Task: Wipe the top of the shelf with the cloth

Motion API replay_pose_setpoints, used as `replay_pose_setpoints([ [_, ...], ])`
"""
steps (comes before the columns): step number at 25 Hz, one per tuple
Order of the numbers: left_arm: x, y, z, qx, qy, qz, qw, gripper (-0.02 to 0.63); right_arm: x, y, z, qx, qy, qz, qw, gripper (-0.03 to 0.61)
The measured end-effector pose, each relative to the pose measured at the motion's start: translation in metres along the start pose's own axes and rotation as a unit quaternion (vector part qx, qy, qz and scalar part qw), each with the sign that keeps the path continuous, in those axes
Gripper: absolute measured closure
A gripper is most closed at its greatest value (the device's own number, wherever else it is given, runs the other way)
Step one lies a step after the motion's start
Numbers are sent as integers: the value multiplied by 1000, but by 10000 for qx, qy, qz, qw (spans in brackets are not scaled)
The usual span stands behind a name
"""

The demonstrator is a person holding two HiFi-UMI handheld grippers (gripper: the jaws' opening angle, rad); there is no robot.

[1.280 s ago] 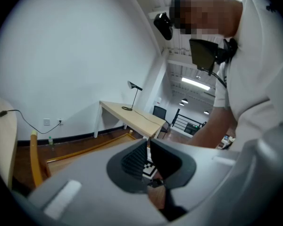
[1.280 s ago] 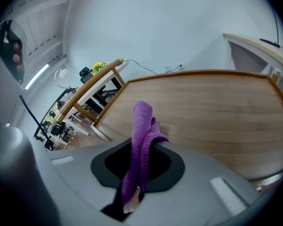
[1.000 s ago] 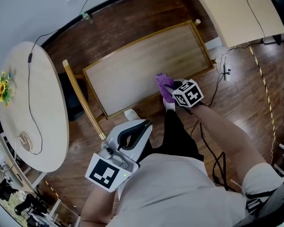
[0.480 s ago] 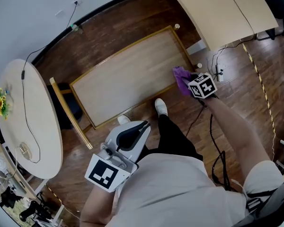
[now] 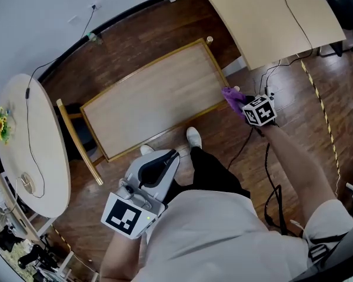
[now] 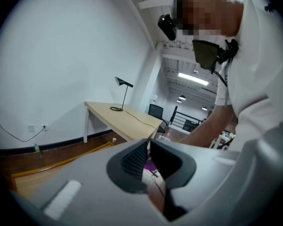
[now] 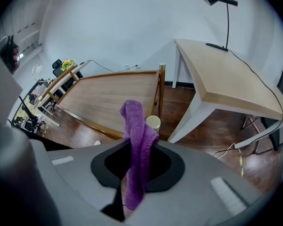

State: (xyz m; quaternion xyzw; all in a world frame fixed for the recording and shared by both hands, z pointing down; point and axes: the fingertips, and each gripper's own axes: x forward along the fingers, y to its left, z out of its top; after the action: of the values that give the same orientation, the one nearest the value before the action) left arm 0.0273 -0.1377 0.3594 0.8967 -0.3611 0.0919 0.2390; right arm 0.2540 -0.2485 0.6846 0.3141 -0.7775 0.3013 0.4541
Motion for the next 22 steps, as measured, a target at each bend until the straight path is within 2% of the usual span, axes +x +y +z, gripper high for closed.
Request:
replay_pose_setpoints([
  [7, -15, -3, 10, 60, -190, 531, 9984, 574, -21, -2, -16, -14, -235, 19, 9997, 528],
  [11, -39, -9, 4, 122, -104, 620, 9980, 574, -41, 10, -35, 298, -575, 66, 9979, 528],
  [16, -87, -26, -3, 360, -355, 717, 9961, 575, -84, 55, -57, 497, -1066, 75, 9930, 528],
  [22, -175, -79, -47, 577, -743, 572, 9939, 577, -147, 155, -96, 619, -1781, 94, 9820, 528],
])
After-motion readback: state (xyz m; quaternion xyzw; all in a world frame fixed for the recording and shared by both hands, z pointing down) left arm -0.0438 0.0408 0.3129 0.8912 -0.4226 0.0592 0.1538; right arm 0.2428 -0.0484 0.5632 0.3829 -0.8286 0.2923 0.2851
